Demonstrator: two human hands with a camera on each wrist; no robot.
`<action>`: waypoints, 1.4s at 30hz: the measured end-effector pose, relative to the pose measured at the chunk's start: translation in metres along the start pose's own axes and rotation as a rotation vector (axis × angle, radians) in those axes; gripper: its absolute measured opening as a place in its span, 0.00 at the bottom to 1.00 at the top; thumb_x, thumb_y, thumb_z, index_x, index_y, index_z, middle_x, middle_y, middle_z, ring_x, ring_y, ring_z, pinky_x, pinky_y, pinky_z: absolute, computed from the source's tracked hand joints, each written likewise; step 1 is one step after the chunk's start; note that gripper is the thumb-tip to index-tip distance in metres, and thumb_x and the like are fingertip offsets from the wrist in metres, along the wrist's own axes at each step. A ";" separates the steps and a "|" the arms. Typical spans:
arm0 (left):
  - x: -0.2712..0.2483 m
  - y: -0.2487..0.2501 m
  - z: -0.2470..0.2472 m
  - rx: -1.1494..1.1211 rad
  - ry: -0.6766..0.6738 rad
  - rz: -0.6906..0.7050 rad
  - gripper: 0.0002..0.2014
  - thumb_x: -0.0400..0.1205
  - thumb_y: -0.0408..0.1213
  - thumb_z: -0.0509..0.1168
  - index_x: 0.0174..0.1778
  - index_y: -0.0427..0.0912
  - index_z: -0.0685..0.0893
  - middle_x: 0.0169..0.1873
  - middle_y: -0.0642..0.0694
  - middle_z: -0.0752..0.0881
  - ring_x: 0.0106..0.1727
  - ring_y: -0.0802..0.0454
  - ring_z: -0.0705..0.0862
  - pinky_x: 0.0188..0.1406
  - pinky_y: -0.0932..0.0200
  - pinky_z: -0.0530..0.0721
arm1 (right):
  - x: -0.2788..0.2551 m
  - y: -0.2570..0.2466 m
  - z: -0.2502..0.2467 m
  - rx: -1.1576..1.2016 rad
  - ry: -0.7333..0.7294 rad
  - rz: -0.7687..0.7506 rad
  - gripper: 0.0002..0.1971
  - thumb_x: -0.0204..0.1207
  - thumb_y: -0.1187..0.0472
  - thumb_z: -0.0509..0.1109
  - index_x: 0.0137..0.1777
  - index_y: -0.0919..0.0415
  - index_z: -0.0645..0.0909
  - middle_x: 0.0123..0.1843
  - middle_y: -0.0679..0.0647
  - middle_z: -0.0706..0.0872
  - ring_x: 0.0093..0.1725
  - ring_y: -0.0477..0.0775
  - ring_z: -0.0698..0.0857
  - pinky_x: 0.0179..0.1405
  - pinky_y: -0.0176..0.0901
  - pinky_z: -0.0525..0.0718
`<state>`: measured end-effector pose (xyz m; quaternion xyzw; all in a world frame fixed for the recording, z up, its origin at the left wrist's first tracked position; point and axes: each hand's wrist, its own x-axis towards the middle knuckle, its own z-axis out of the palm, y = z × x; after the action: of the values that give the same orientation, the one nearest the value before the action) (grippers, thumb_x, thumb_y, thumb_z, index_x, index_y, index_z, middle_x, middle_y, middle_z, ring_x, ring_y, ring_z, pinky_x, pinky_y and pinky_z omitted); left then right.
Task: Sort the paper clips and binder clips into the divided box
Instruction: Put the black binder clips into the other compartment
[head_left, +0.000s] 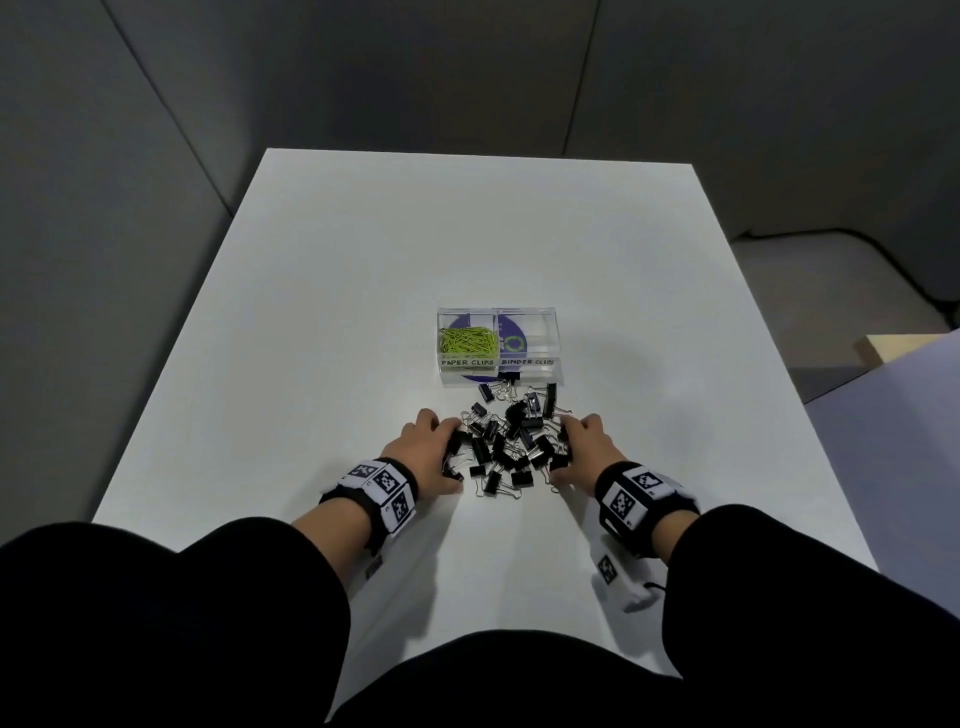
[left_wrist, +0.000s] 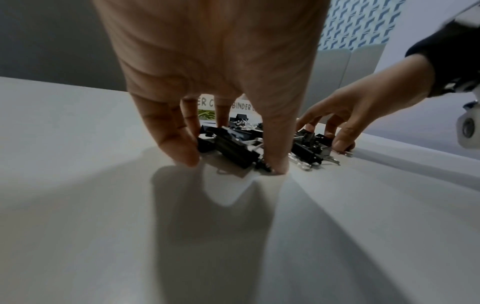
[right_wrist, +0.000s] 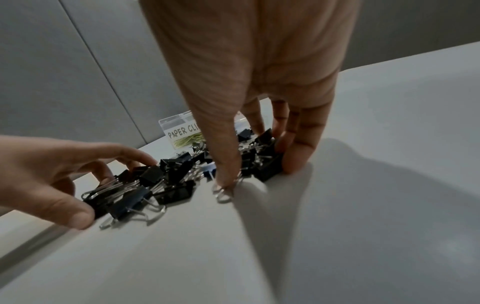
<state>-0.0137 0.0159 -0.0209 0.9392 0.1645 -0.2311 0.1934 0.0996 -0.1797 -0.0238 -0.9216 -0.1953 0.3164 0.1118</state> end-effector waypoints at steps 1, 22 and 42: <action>0.001 0.001 0.000 -0.034 0.004 -0.005 0.43 0.70 0.49 0.74 0.78 0.48 0.60 0.72 0.40 0.62 0.68 0.40 0.73 0.65 0.47 0.80 | 0.000 -0.001 0.000 0.017 0.005 0.005 0.41 0.67 0.61 0.77 0.78 0.58 0.59 0.71 0.62 0.64 0.65 0.66 0.76 0.63 0.53 0.79; 0.016 0.012 -0.002 -0.020 -0.056 -0.081 0.22 0.79 0.45 0.65 0.65 0.36 0.72 0.63 0.37 0.72 0.57 0.38 0.82 0.57 0.49 0.81 | 0.015 -0.002 -0.008 0.048 -0.053 -0.060 0.19 0.67 0.63 0.77 0.35 0.53 0.65 0.46 0.55 0.73 0.43 0.55 0.74 0.28 0.38 0.67; 0.016 0.012 -0.021 -0.121 0.013 -0.033 0.07 0.77 0.39 0.65 0.45 0.40 0.79 0.44 0.41 0.83 0.44 0.47 0.79 0.41 0.58 0.74 | 0.010 0.002 -0.020 0.095 0.072 -0.067 0.11 0.80 0.66 0.54 0.55 0.65 0.76 0.53 0.66 0.86 0.53 0.65 0.84 0.53 0.51 0.81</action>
<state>0.0126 0.0181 -0.0086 0.9245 0.1948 -0.2177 0.2450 0.1202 -0.1785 -0.0140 -0.9189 -0.2066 0.2882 0.1727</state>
